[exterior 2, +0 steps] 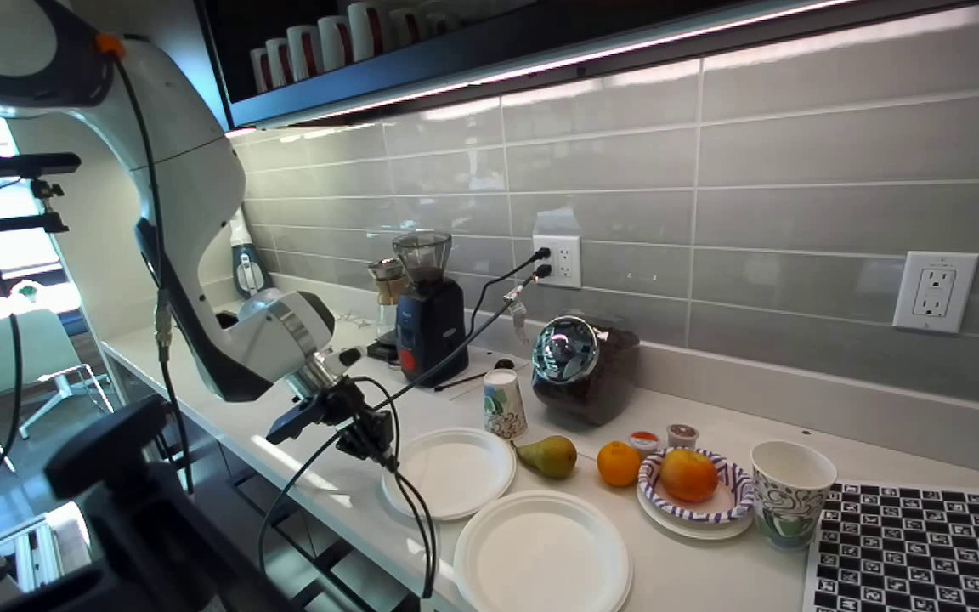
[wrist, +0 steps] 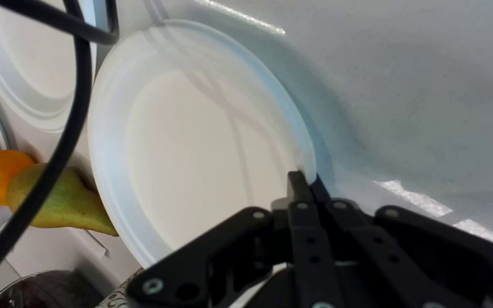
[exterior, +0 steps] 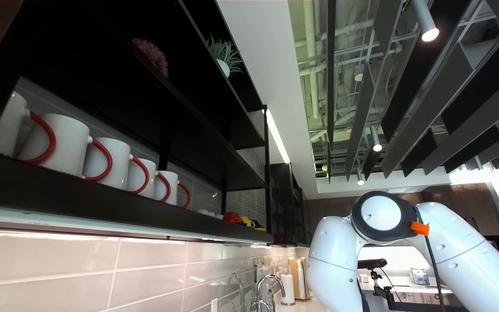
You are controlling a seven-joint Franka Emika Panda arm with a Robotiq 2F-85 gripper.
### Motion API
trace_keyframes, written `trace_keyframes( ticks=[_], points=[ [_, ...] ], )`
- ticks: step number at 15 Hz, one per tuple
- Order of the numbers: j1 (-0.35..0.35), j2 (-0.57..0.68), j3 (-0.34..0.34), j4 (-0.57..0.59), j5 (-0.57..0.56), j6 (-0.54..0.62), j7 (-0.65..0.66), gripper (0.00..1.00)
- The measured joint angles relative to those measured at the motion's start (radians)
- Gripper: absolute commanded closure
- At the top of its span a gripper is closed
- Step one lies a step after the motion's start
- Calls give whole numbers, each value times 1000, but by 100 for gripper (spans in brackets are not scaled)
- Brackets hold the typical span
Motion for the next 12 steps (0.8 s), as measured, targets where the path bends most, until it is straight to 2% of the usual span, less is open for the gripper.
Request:
trace_keyframes(
  ticks=[1,2,3,4,6,12],
  points=[
    [0,-2,0,0,2,-2,1,99],
    [1,-4,1,0,4,-4,4,73],
    [1,-6,2,0,5,-9,23,72],
    [3,-9,4,-1,7,-17,42,88],
    [11,-16,5,-4,20,-35,62,98],
    [62,-48,3,-10,205,-100,66,99]
  ],
)
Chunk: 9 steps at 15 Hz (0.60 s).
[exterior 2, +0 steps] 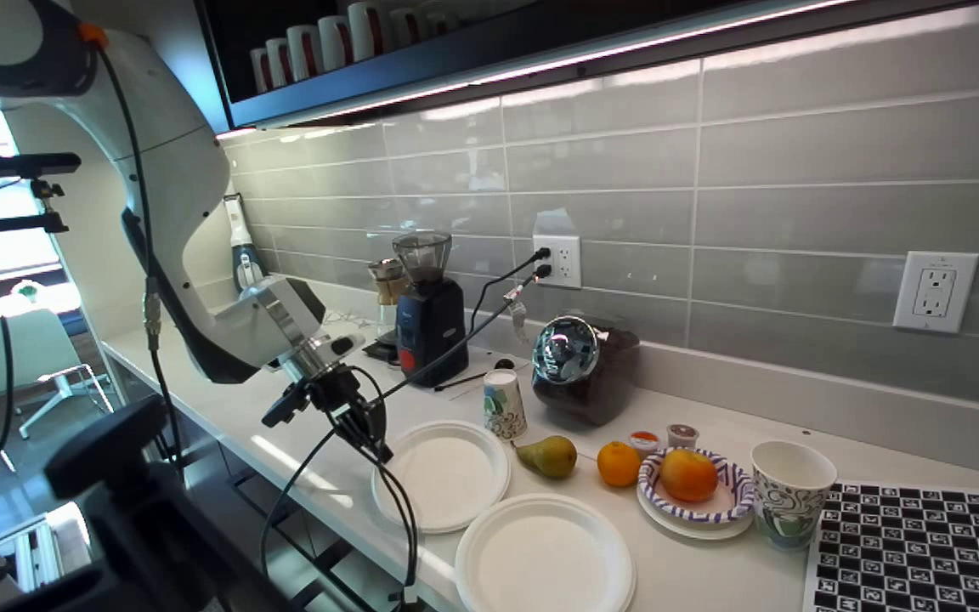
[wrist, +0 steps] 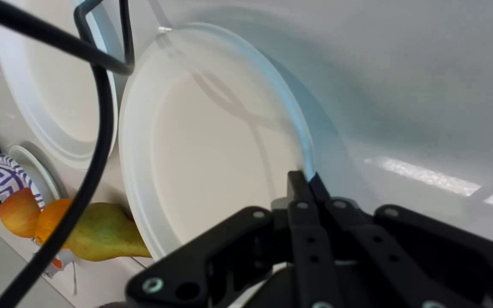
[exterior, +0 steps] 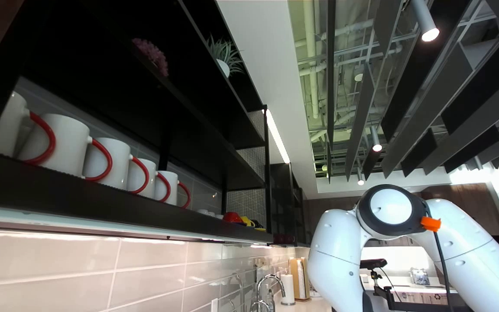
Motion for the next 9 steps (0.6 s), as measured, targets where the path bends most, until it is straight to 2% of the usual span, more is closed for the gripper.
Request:
trace_keyframes(
  ticks=[5,9],
  points=[
    [37,-53,-1,-21,88,-41,0,99],
    [72,-115,-1,-57,158,-119,0,99]
  ],
)
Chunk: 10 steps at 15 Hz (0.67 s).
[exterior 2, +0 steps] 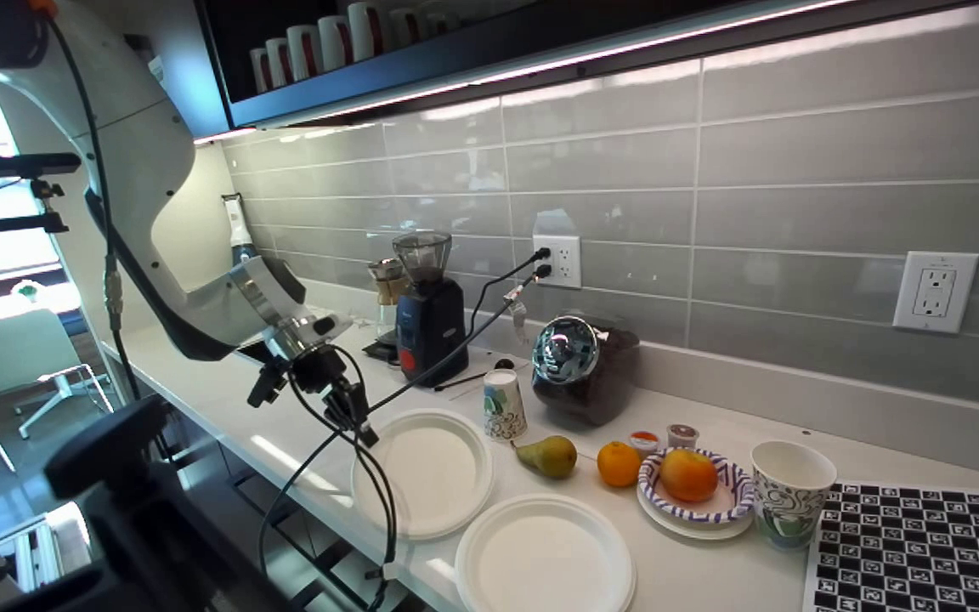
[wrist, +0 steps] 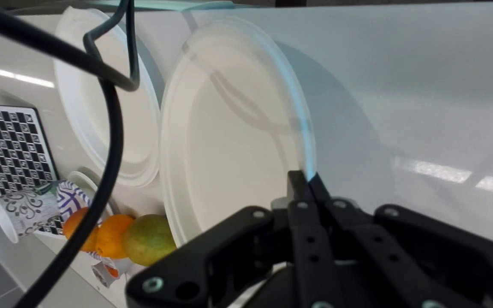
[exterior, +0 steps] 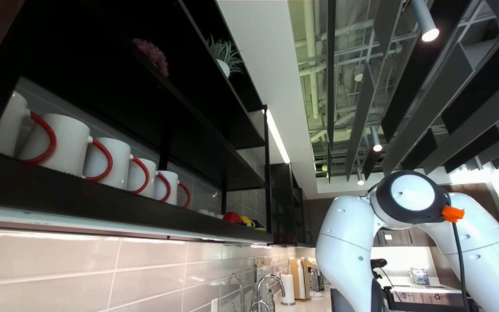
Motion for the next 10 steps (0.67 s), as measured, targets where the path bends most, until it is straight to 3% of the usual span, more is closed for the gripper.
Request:
trace_keyframes(
  ticks=[5,10],
  points=[
    [77,-133,25,-67,103,-233,0,99],
    [167,-293,105,-100,213,-556,-66,99]
  ],
)
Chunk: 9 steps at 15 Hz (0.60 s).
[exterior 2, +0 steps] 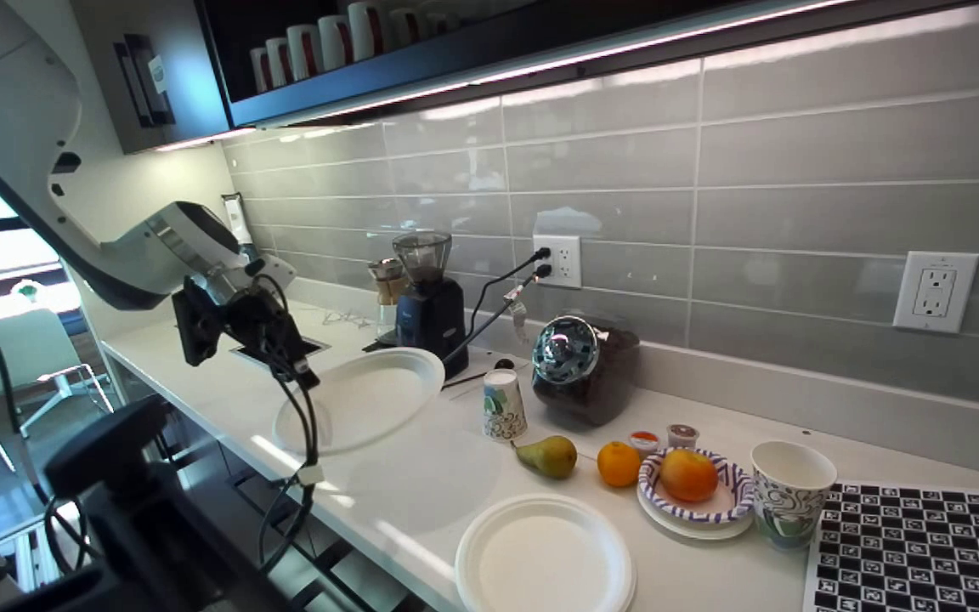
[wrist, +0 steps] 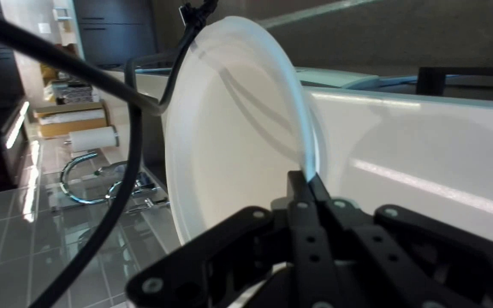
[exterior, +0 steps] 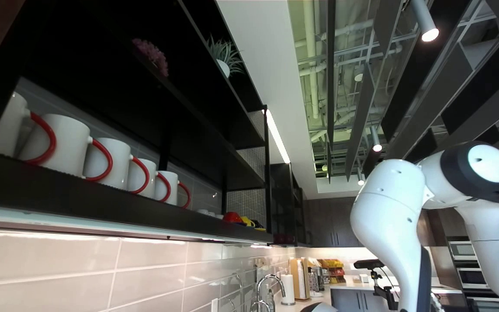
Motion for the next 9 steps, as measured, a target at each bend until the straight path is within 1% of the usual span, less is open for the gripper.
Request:
trace_keyframes(
  ticks=[1,3,6,7,9],
  points=[
    [14,-29,15,0,7,-50,-42,99],
    [38,-92,41,1,6,-117,-168,99],
    [60,-184,62,5,-19,-144,-356,98],
    [63,-211,64,5,-29,-144,-397,98],
    [66,-240,64,3,-33,-144,-433,98]
  ],
)
